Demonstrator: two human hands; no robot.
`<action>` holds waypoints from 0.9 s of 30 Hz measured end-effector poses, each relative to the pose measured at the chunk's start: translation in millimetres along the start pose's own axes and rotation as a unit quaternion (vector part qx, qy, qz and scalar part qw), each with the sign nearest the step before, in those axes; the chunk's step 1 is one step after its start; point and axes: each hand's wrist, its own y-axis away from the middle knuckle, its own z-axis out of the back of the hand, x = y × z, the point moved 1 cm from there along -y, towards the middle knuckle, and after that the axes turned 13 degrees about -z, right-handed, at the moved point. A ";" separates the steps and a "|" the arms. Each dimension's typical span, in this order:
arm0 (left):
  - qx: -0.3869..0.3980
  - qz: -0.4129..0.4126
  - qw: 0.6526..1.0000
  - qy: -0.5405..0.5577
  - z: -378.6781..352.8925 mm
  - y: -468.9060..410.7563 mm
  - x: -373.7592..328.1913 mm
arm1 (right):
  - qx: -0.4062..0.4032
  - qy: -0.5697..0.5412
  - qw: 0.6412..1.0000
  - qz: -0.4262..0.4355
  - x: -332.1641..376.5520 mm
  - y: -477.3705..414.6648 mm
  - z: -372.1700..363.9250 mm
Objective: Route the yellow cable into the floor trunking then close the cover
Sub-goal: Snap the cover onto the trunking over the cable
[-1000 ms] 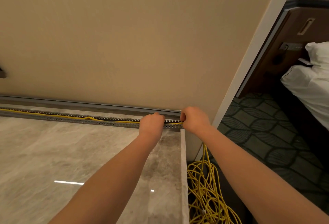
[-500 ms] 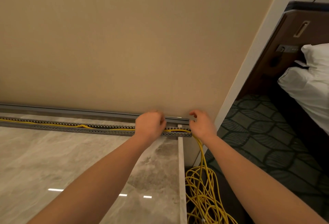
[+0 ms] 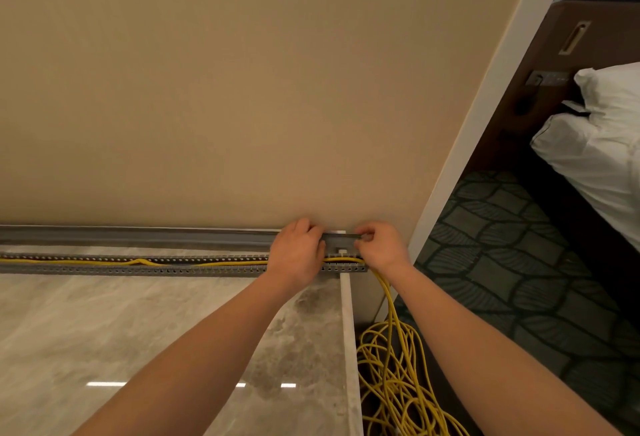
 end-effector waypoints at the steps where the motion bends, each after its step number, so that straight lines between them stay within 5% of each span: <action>1: -0.001 -0.002 1.000 -0.006 0.2 0.8 1.1 | -0.011 -0.008 1.000 0.005 -1.8 1.3 1.2; 14: -0.040 -0.039 0.998 -0.026 9.6 14.4 -1.0 | 0.037 -0.058 0.995 0.076 -10.9 26.0 23.9; 27: -0.043 -0.059 0.997 -0.015 8.7 27.3 -9.9 | 0.049 0.154 0.971 0.175 -15.0 45.1 27.5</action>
